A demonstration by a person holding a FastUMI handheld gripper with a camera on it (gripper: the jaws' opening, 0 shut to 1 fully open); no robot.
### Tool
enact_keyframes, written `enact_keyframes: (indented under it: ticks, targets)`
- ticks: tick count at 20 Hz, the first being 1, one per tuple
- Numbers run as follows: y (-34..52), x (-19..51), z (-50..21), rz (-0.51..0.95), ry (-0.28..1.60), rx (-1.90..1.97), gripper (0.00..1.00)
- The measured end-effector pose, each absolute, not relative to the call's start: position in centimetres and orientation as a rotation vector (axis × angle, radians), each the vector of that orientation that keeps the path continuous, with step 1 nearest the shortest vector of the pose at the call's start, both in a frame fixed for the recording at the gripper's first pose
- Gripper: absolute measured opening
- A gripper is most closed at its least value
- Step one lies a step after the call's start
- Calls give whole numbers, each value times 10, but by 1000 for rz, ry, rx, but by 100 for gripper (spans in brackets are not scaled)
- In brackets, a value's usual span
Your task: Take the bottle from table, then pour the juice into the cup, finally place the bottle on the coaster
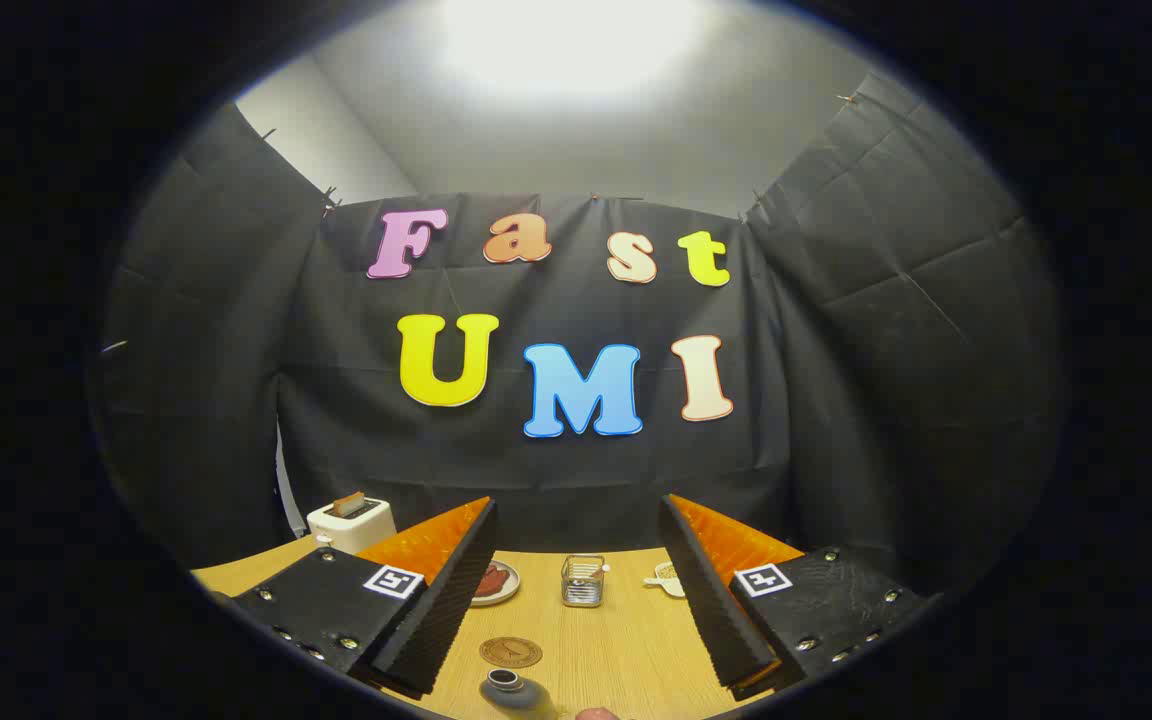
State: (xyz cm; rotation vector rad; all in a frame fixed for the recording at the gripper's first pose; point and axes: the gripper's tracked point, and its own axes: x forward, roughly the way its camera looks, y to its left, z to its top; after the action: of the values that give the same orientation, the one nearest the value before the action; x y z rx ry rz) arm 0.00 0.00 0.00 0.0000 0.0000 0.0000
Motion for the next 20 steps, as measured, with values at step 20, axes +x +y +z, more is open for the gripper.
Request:
enact_keyframes:
  ticks: [20]
  targets:
    - [6,-1,-5,30,7,-33,98]
